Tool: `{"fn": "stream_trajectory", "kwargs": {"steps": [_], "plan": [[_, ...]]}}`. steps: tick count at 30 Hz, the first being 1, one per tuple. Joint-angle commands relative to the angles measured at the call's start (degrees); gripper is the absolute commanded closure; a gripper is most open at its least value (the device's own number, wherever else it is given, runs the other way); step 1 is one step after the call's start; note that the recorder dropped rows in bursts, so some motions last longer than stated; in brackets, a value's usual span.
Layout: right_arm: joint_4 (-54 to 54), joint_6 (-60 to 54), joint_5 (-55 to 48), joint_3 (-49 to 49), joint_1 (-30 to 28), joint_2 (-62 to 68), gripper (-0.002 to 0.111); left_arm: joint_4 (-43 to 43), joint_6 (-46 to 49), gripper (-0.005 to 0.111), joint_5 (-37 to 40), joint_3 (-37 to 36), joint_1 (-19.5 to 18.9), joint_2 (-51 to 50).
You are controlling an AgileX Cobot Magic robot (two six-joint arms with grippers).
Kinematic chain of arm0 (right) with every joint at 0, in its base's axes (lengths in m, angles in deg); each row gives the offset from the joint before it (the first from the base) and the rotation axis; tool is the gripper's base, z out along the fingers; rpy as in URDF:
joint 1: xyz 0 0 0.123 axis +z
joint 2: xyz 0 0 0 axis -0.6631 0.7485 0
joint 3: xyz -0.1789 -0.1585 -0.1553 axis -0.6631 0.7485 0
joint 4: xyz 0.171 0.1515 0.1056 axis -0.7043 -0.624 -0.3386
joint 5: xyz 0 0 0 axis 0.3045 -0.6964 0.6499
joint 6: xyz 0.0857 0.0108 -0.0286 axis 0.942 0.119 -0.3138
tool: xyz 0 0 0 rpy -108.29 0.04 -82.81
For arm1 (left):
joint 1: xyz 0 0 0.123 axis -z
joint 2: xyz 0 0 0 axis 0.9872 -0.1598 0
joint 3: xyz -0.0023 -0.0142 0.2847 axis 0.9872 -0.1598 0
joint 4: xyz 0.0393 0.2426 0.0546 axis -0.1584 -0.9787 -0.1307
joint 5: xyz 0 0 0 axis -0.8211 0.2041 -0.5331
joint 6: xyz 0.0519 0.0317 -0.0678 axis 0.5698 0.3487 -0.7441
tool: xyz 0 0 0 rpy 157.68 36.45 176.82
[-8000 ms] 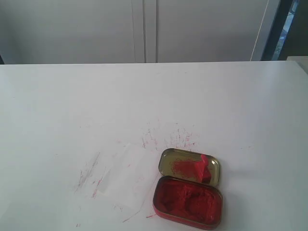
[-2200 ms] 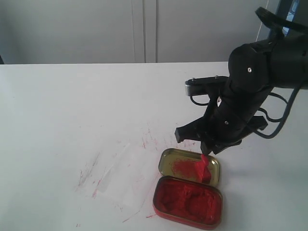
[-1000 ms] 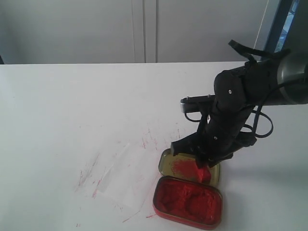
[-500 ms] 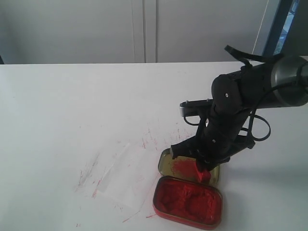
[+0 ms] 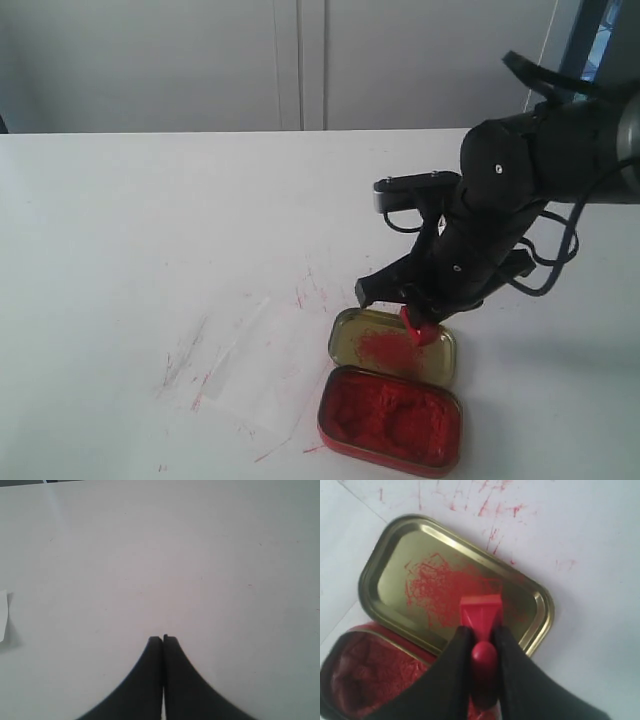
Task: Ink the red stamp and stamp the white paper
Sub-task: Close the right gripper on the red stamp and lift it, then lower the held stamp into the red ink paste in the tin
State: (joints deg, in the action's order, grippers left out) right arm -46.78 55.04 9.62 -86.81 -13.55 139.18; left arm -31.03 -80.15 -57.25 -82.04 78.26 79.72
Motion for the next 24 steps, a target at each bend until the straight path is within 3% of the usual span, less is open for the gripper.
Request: {"fn": "stream_trajectory", "kwargs": {"steps": [1, 8, 24], "plan": [[-0.03, -4.26, -3.69, 0.24, 0.01, -3.46, 0.108, -0.05, 0.0, 0.107, 0.05, 0.21, -0.13, -0.39], [-0.03, -6.99, -8.4, 1.55, 4.09, -8.24, 0.108, -0.05, 0.0, 0.107, 0.05, 0.21, -0.13, -0.39], [-2.55, -6.03, -4.03, 5.56, 13.28, -7.27, 0.108, -0.05, 0.0, 0.107, 0.05, 0.21, -0.13, -0.39]]}}
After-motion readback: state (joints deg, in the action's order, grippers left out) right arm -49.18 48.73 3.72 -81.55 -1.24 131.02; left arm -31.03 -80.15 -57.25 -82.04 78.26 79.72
